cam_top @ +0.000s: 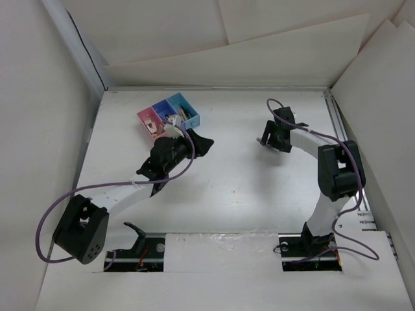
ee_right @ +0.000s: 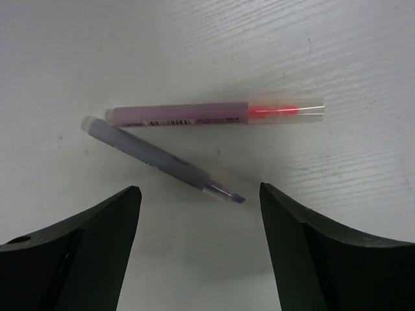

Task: Sort the stationery into containers
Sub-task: Move the pen to the center of the board.

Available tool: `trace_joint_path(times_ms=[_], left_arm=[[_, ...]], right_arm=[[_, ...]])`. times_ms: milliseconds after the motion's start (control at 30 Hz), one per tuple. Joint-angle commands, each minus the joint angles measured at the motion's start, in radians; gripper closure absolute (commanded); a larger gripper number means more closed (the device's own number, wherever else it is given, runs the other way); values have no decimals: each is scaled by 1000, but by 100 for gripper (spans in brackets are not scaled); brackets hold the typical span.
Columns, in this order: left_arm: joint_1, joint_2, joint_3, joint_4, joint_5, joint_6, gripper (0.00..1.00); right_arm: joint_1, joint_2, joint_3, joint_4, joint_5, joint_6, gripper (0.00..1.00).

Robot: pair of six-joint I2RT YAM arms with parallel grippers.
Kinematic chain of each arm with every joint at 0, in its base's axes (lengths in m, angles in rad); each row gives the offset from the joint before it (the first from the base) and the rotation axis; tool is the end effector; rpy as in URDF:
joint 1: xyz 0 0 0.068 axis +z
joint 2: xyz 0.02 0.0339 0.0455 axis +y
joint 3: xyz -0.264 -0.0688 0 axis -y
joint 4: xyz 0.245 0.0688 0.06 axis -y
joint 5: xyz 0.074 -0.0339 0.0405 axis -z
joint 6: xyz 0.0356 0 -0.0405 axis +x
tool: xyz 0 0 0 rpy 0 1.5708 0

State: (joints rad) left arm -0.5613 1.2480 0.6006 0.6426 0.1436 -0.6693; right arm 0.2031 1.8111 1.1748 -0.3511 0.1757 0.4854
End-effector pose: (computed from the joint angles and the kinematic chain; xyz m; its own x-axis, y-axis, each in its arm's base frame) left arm 0.2319 -0.1518 0.2634 -0.4052 -0.4706 -0.7838 0.5056 0.5989 -0.6210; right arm 0.3691 0.0697 0.1816 -0.7717 0.3101 -0.5553 0.2891 0.9487 0.1280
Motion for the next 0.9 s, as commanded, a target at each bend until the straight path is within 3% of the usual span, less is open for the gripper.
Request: trace_joint_path(times_ms=[0, 167, 533, 867], left_arm=[[0, -32, -7, 17, 44, 33, 48], [0, -51, -7, 17, 65, 33, 49], [0, -62, -7, -3, 65, 33, 50], [0, -102, 2, -23, 56, 33, 50]], right_arm=[[-7, 23, 62, -77, -25, -83, 19], [-25, 46, 92, -86, -117, -140, 17], [35, 85, 140, -120, -96, -168, 17], [107, 103, 149, -132, -124, -148, 45]])
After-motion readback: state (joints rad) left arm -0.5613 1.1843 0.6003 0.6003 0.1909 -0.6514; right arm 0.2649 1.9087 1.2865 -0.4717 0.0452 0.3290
